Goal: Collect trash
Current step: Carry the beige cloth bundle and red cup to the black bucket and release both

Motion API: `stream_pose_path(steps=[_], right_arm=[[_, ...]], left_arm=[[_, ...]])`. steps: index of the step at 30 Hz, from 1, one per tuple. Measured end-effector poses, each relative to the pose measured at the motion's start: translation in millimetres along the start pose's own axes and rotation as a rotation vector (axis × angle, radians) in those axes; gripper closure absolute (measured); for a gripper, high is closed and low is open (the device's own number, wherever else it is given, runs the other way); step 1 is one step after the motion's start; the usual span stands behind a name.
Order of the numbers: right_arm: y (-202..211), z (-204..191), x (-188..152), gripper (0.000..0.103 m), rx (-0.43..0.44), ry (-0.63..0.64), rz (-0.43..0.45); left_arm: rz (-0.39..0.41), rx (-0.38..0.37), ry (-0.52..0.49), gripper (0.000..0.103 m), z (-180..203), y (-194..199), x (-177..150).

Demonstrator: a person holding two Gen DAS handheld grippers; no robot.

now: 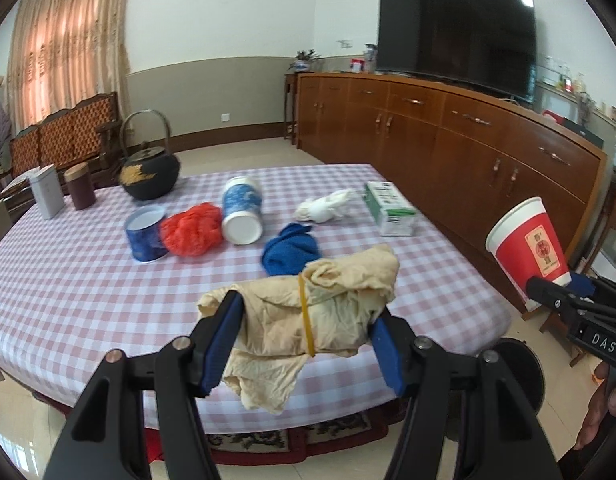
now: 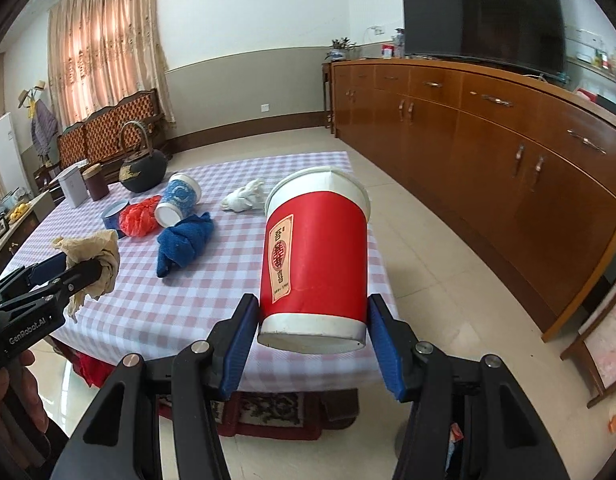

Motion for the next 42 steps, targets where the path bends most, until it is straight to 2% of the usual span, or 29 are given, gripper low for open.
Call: stream_pose_path(steps=[17,35,42], right_arm=[[45.5,72.6,-26.1,0.046,-0.130,-0.083,0.018],[78.7,162.8,-78.6,0.046,-0.281,-0.189,-0.027],[84.0,192.9,-103.0,0.046,-0.311,-0.214,-0.057]], left_arm=[[0.014,-0.136,-0.098,0.040,85.1,3.3,-3.3],[-0.042,-0.307,-0.222,0.041,182.9,-14.3,-21.0],[-0.070,-0.388,-0.274,0.041,226.2,-21.7,-34.4]])
Point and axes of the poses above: each gripper's, at about its wrist camera, not at the fingertips, and y roughly against the way its jaws point, z to its right, x to its top, the point moved 2 cm from there along -y, roughly the way its jaws point, and after that the axes turned 2 degrees about x, right-handed, at the moved point
